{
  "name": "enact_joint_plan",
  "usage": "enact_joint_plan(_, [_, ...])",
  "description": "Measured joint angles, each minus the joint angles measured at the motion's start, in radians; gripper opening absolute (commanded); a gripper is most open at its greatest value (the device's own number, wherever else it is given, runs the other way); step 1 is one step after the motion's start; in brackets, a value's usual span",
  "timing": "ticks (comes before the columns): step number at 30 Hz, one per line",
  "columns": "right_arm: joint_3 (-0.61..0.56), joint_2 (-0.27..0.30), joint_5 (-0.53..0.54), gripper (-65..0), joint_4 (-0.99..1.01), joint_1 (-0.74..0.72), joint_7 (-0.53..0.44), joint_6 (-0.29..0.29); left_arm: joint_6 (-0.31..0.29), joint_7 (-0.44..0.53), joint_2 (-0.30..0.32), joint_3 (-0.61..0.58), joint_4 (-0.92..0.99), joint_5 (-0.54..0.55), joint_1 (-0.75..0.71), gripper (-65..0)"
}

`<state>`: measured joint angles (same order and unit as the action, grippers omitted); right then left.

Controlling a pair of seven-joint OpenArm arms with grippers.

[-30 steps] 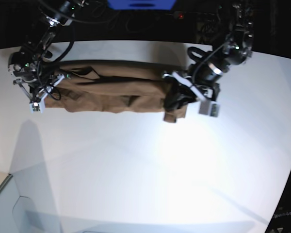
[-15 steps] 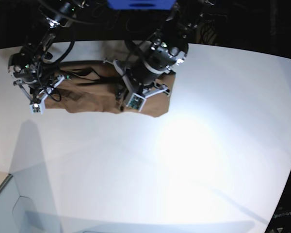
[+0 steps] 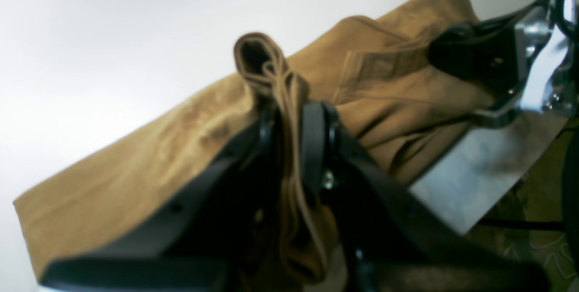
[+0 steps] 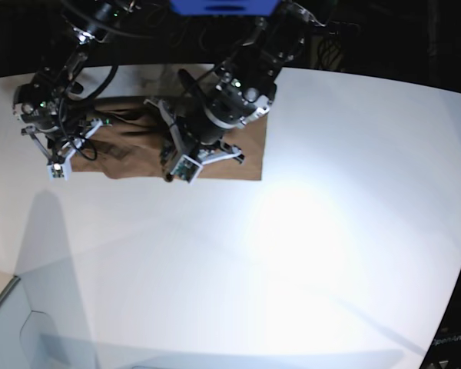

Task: Layout the t-shirt on the table in an organized manner, then fold the t-shirt properly
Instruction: 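Press the folded end down with the left gripper near the right gripper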

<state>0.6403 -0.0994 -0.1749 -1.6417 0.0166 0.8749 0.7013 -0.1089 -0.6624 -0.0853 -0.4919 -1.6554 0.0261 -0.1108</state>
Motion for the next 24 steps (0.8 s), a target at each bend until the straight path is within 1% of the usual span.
enact_joint_plan(8, [0.0,0.0,0.0,-65.0,0.0,0.0,0.0,0.0,0.0,-0.002,0.0,0.006,0.0,0.001,-0.002,-64.3])
enact_joint_plan(9, [0.0,0.0,0.0,-65.0,0.0,0.0,0.0,0.0,0.0,-0.003,0.0,0.005,0.0,0.001,-0.002,-63.2])
enact_joint_plan(11, [0.0,0.0,0.0,-65.0,0.0,0.0,0.0,0.0,0.0,-0.003,0.0,0.005,0.0,0.001,0.0,-58.5])
enact_joint_plan(14, [0.0,0.0,0.0,-65.0,0.0,0.0,0.0,0.0,0.0,-0.003,0.0,0.006,-0.004,0.001,-0.003,-45.6])
enact_joint_plan(16, [0.0,0.0,0.0,-65.0,0.0,0.0,0.0,0.0,0.0,-0.002,0.0,0.006,-0.007,0.001,-0.006,-39.0])
enact_joint_plan(17, [0.0,0.0,0.0,-65.0,0.0,0.0,0.0,0.0,0.0,-0.004,0.0,0.004,-0.007,0.001,-0.006,-37.6])
enact_joint_plan(24, [0.0,0.0,0.0,-65.0,0.0,0.0,0.0,0.0,0.0,0.047,0.0,0.004,-0.032,0.008,-0.006,-37.0])
